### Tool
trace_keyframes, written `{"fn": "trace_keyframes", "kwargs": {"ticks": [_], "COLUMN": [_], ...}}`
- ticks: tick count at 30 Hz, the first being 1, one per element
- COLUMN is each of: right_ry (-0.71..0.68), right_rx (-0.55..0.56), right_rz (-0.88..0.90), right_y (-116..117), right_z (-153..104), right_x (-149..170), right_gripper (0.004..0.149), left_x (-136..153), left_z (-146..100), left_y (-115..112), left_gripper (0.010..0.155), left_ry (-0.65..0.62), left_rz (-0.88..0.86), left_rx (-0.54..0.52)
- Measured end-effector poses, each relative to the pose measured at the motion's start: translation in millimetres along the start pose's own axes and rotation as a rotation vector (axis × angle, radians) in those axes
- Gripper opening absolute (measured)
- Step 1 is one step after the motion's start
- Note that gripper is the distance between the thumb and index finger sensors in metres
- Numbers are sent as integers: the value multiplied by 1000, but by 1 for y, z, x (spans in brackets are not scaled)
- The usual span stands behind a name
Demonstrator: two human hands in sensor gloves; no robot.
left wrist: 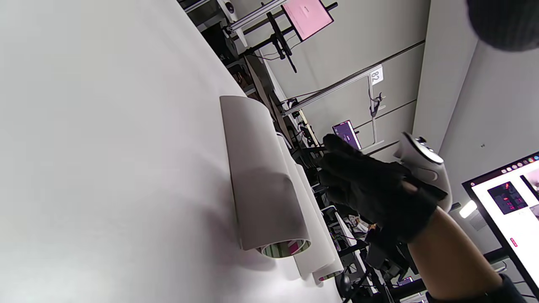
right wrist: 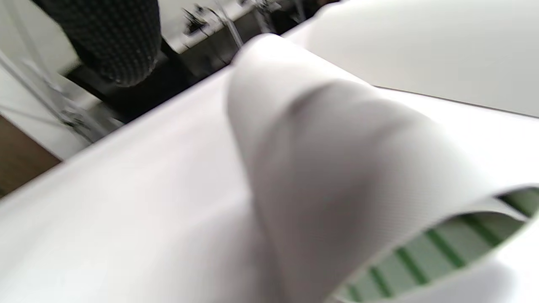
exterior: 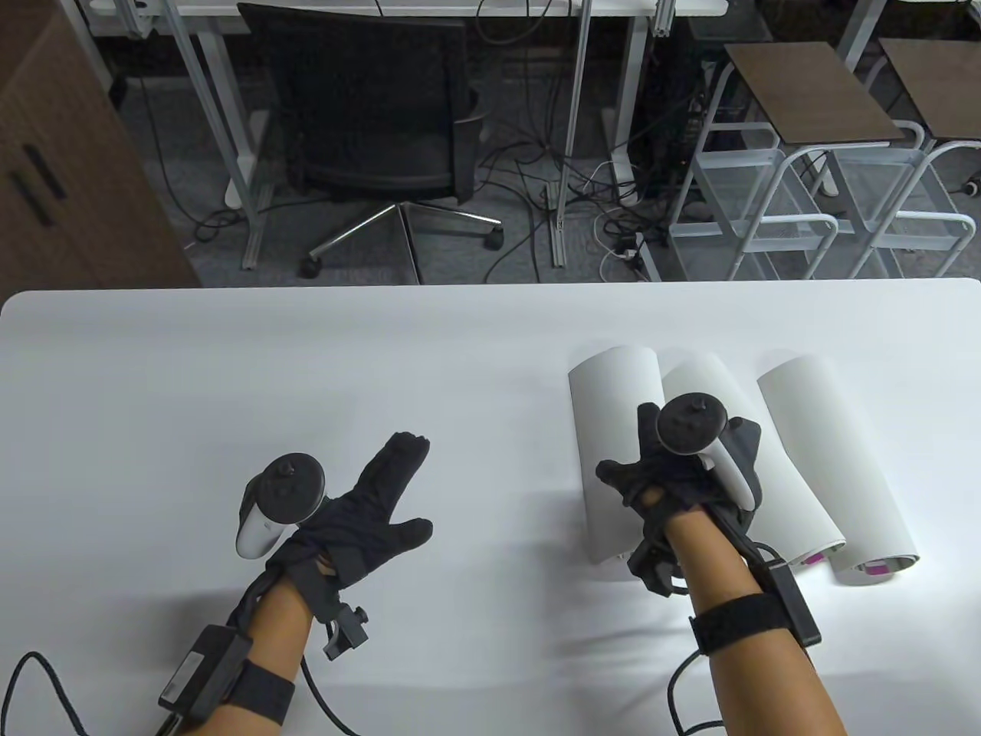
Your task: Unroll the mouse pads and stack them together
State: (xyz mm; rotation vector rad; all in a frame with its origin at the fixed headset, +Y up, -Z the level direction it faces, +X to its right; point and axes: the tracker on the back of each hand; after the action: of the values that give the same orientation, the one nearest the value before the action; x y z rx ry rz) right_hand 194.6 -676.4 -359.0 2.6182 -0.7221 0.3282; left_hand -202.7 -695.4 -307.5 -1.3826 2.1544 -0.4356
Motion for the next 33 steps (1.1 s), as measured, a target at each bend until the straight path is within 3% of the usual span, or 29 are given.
{"fn": "trace_keyframes", "kwargs": {"ticks": [5,9,13,17,20,25,29,33], "right_ry": [130,191,192,140,75,-191,-462,-637], "right_rx": [-83,-91,19,176,154,77,-93,-327], "right_rz": [-7,-154,-204,-199,6,382,652,853], "right_y": [30,52,59,39,25,12,25,54], "right_z": [24,33,36,28,21,1,-17,-26], "right_x": [13,16,15,4,-1,-19,-34,-47], "right_gripper": [96,104,104,97,94,93,92,89], "left_x": [5,8,12,16,18,18,22,26], "left_z": [2,3,4,4,4,8,15,29], "left_y": [-2,-5,-6,-5,-4,2,-2,-17], "left_gripper": [96,96,95,94,94,92,89,87], "left_ry": [27,53,79,93,103,104,148,184], "left_rz": [21,35,58,40,34,-119,-411,-506], "left_rx": [14,25,32,13,-10,-119,-168,-106]}}
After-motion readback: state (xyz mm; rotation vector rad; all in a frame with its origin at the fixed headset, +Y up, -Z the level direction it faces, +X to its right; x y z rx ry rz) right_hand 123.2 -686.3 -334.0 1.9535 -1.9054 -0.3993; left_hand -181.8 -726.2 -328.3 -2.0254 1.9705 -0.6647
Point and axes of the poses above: the tracker on the back of each hand, its own x axis roughly to the little-finger side, its own z axis roughly from the wrist to the fingertips, y = z × x, and after that the axes turned 2 degrees about -x, right-handed
